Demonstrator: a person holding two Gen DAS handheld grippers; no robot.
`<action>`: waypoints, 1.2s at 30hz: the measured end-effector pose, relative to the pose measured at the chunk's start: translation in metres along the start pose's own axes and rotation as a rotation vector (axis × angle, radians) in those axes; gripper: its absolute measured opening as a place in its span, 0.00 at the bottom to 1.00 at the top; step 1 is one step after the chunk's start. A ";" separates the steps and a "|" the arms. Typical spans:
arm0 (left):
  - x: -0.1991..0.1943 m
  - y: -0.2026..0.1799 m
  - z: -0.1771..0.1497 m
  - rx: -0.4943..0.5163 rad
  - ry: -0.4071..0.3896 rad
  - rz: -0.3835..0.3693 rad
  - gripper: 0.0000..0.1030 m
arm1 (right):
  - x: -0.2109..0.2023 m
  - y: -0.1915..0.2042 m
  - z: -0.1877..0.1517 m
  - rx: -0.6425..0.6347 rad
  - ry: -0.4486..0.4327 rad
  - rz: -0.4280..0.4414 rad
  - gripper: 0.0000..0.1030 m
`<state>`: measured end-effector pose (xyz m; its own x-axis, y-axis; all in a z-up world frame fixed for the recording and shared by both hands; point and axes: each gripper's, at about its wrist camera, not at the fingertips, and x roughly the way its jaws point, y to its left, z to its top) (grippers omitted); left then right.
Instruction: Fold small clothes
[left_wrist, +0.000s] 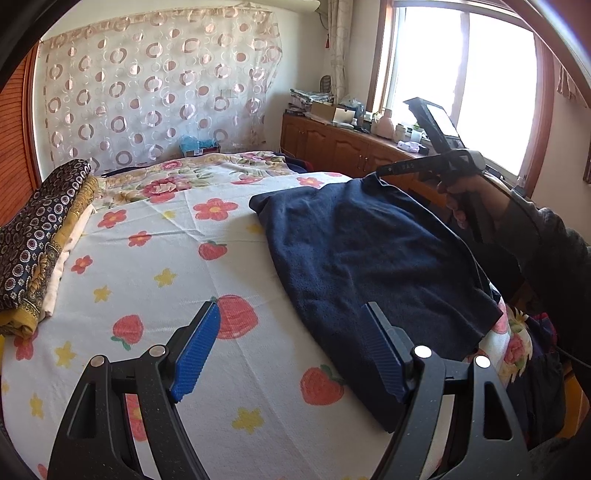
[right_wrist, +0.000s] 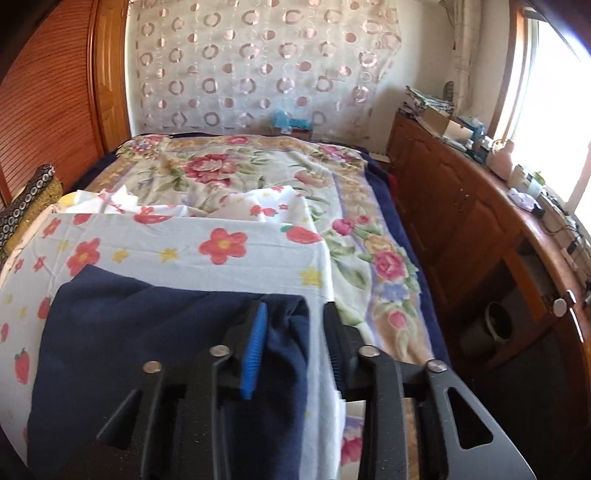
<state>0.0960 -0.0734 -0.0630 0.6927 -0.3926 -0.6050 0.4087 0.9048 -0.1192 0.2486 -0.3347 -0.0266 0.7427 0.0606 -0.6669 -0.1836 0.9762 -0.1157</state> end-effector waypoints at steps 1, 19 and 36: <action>0.000 0.000 0.000 -0.001 0.003 -0.001 0.76 | 0.002 0.002 -0.002 -0.003 0.007 0.004 0.40; 0.008 -0.004 -0.006 -0.001 0.034 -0.003 0.76 | -0.001 -0.052 -0.007 0.041 0.019 -0.028 0.05; 0.020 -0.030 -0.012 0.059 0.078 -0.019 0.76 | -0.140 -0.029 -0.155 -0.005 -0.037 0.078 0.31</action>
<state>0.0908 -0.1067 -0.0809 0.6369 -0.3936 -0.6629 0.4572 0.8852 -0.0864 0.0500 -0.4042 -0.0439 0.7494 0.1445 -0.6462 -0.2451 0.9671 -0.0680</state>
